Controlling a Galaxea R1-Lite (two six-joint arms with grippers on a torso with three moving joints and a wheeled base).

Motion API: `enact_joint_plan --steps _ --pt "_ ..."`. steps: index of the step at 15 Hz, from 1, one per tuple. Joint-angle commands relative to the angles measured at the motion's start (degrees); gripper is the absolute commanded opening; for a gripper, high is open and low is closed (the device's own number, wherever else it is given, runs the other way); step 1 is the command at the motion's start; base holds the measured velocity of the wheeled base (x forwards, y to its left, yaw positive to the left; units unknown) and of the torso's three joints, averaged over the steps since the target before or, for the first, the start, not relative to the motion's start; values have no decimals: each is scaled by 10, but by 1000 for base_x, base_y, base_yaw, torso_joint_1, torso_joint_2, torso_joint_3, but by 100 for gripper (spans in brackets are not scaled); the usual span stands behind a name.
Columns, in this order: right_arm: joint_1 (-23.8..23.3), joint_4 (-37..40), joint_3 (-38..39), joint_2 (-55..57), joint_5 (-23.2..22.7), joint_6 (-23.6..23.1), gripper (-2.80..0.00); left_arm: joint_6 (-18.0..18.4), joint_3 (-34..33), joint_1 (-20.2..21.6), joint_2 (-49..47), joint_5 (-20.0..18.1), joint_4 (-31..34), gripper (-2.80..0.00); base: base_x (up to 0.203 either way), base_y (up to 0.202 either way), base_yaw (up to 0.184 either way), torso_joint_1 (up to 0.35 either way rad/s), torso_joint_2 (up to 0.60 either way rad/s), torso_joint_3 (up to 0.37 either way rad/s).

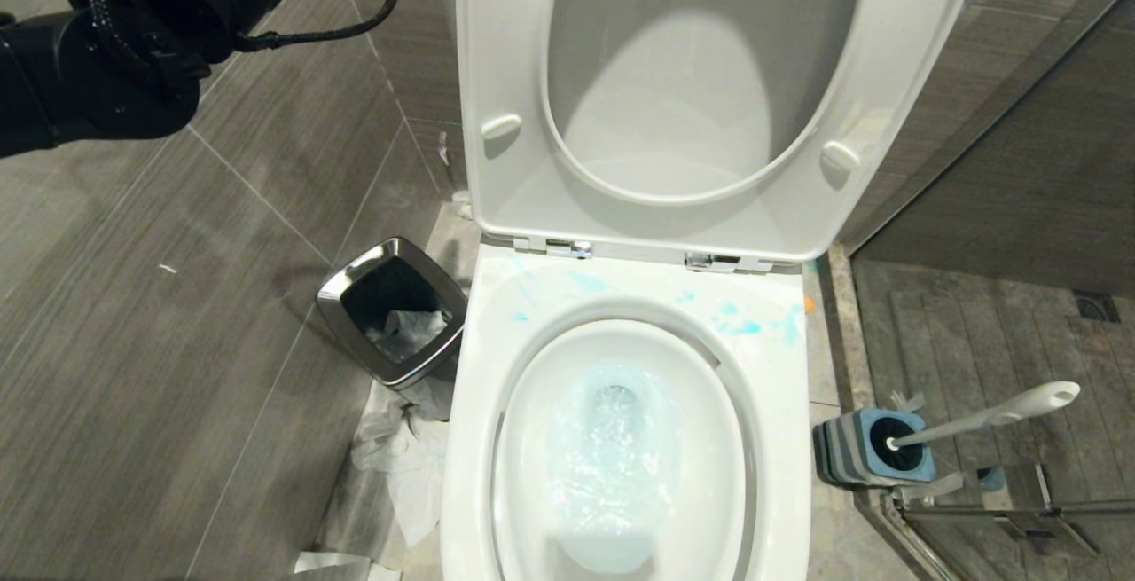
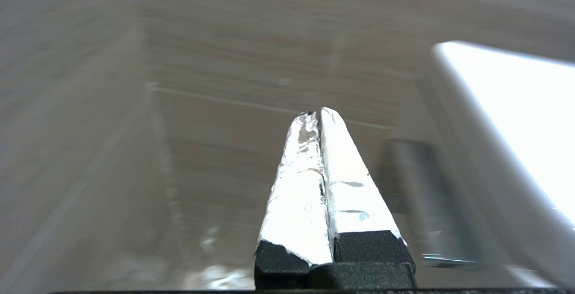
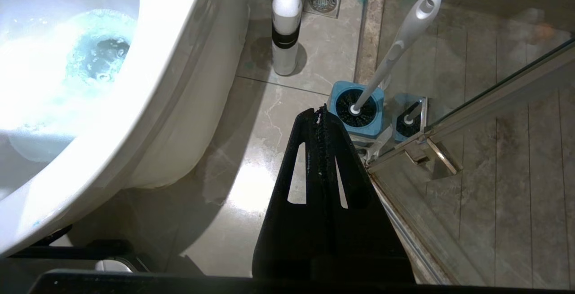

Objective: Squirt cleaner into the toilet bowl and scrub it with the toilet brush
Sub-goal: Flush the toilet

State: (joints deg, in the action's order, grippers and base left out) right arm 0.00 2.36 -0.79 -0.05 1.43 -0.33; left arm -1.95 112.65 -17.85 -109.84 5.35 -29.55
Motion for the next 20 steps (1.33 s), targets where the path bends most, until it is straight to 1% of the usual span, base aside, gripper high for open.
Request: enact_joint_plan --steps 1,4,8,13,15,18,20 --pt "0 0 0 0 1 0 -280 -19 -1 -2 8 -30 -2 -280 0 0 0 0 0 0" --pt "0 0 0 0 0 0 -280 -44 -1 -14 14 -66 -1 -280 0 0 0 0 0 0" --pt "0 0 0 0 1 0 -280 -45 -1 -30 10 -98 15 -280 0 0 0 0 0 0" --pt "0 0 0 0 0 0 -280 -33 -1 -34 -6 -100 52 -280 0 0 0 0 0 0" --pt "0 0 0 0 1 0 -280 -13 -1 -34 -11 -101 64 -280 0 0 0 0 0 0" --pt "0 0 0 0 0 0 -280 -8 -1 -34 -16 -99 91 -280 0 0 0 0 0 0" --pt "0 0 -1 0 1 0 -280 10 -1 -34 -18 -100 108 -280 0 0 0 0 0 0"
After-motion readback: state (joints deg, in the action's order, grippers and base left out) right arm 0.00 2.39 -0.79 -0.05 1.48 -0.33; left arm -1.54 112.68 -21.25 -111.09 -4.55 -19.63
